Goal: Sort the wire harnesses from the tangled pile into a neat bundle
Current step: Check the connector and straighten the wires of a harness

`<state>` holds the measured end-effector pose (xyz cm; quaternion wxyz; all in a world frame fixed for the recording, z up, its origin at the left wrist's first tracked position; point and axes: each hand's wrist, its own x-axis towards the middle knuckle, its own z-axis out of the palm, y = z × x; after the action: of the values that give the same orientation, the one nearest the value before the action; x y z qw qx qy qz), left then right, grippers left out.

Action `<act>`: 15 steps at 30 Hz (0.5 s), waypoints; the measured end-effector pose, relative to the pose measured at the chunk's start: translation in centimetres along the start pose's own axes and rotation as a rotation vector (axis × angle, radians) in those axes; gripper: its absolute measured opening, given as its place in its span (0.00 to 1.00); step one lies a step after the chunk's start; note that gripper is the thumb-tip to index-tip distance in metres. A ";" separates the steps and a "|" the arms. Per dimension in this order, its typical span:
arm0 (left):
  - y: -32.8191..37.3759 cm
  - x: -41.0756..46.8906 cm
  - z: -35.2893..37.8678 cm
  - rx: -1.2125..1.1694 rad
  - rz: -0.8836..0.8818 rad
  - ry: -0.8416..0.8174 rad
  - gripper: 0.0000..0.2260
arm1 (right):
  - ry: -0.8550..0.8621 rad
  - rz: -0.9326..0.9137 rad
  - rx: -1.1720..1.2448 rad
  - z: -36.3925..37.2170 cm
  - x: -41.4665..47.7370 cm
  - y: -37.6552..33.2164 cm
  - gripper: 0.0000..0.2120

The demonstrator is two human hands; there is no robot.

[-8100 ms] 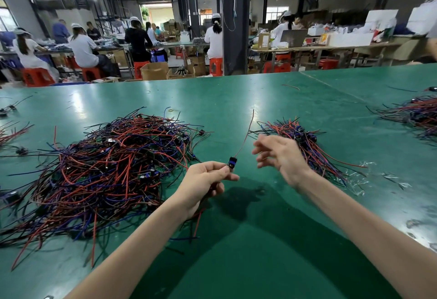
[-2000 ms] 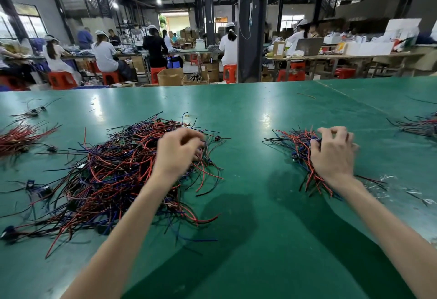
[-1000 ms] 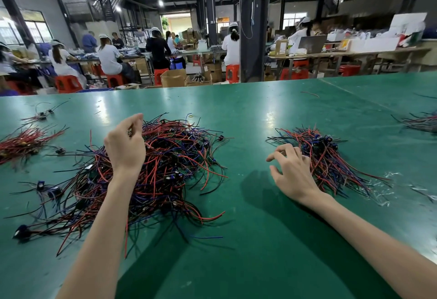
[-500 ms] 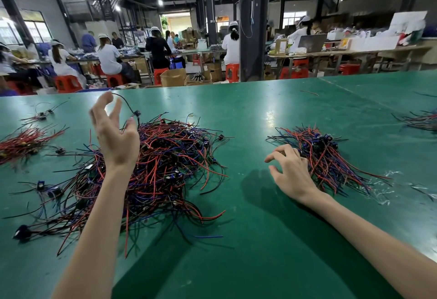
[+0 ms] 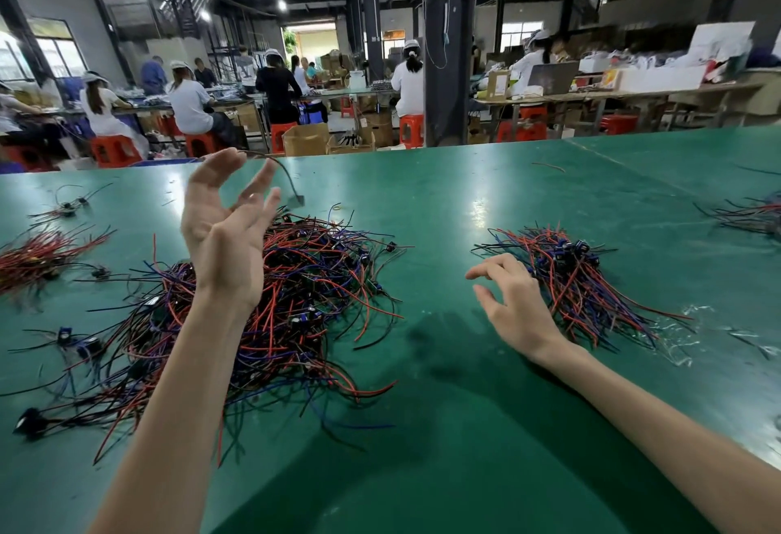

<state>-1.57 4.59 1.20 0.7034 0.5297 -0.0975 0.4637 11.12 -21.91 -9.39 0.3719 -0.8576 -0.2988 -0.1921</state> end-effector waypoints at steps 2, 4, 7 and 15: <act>0.0 -0.3 0.5 -0.177 -0.097 -0.055 0.18 | 0.019 -0.027 0.092 -0.1 0.0 -0.4 0.07; 0.0 -0.7 1.1 -0.322 -0.201 -0.115 0.17 | 0.008 -0.028 0.203 -0.2 0.0 -0.9 0.07; -0.7 -1.6 2.3 -0.448 -0.372 -0.188 0.14 | -0.044 0.124 0.516 -0.4 0.1 -2.0 0.07; -3.4 -4.9 5.6 -0.558 -0.694 -0.176 0.11 | -0.532 0.369 1.382 -1.8 0.1 -4.1 0.22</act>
<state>0.26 -2.78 -1.80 0.9221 0.3587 -0.0949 0.1097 8.33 -21.00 -6.03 0.7655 -0.4834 -0.2826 0.3170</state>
